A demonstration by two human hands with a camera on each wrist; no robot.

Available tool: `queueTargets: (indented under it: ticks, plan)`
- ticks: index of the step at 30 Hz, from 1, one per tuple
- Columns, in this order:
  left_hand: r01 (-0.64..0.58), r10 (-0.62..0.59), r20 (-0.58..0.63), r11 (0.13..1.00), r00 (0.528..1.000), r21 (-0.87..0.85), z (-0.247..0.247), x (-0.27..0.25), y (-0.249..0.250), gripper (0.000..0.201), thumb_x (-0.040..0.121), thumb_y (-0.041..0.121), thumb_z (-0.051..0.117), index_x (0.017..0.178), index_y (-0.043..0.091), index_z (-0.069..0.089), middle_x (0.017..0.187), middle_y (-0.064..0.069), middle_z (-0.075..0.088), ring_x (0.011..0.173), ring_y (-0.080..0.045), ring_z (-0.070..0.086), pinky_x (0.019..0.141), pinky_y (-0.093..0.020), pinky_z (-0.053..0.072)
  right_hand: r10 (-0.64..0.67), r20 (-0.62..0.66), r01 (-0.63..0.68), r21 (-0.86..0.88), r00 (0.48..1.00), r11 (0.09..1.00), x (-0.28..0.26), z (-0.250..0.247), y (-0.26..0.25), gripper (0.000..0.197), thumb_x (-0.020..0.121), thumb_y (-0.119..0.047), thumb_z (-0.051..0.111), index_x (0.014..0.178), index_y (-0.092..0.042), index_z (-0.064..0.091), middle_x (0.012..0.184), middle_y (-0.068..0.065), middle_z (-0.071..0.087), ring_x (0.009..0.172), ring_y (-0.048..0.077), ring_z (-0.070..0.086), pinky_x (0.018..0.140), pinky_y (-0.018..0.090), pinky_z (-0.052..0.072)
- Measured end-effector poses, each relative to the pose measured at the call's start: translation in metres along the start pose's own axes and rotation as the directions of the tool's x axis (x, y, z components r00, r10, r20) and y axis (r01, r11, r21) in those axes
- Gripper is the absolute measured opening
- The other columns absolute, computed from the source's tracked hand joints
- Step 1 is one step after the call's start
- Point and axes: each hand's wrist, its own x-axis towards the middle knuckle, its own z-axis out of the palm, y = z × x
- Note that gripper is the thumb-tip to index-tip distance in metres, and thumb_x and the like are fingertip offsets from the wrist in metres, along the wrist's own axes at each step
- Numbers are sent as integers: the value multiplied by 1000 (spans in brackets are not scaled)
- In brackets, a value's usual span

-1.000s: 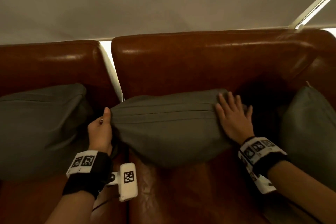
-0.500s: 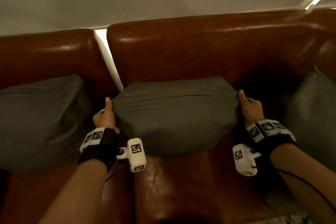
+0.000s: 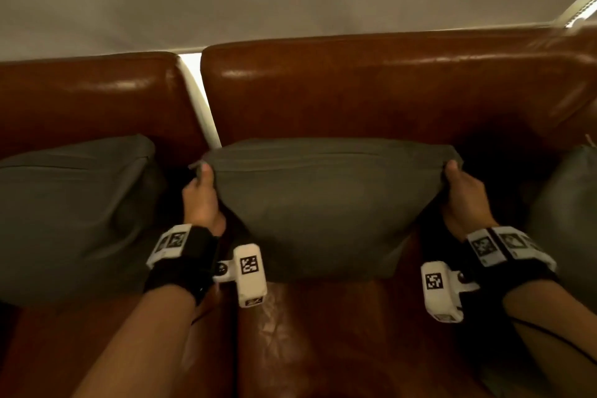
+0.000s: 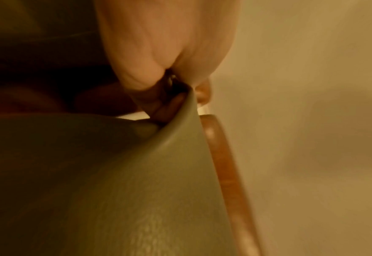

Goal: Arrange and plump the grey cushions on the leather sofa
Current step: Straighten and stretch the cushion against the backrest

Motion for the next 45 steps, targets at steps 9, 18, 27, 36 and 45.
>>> queueTargets:
  ticks: [9,18,27,36,45]
  plan:
    - [-64,63,13,996,998,59,11,16,26,22,101,34,51,100,15,64,104,-5,70,112,-25,66,96,-39,53,17,-11,-17,-10,1000,1000,15,6,-22,27,103,-33,46,96,-15,65,104,5,68,94,19,66,84,37,54]
    - [-165,168,-7,978,986,125,-3,6,57,18,96,27,61,88,13,68,92,-5,76,89,-17,71,83,-33,58,-71,35,75,-117,997,990,4,-2,-50,26,96,-41,56,94,-18,67,103,7,70,95,26,69,85,48,56]
    - [-158,170,-61,973,984,167,-15,-5,56,20,98,25,59,80,17,56,66,2,55,38,0,49,34,-13,34,-194,70,200,-91,978,976,-10,-16,-58,21,98,-31,55,90,-13,63,77,-2,64,50,3,63,43,20,49]
    - [84,-81,-27,979,996,186,14,8,32,32,94,47,58,94,15,61,99,-6,66,80,-19,60,64,-32,48,163,1,-162,-108,987,981,14,1,-39,49,97,-43,52,129,-6,54,120,11,62,104,29,61,94,48,51]
    - [60,-40,-159,991,986,122,9,13,8,37,101,37,49,118,6,61,114,-7,65,108,-24,62,97,-38,49,6,84,0,-82,996,997,7,1,-32,34,102,-27,47,125,-4,58,114,6,66,95,19,65,76,33,56]
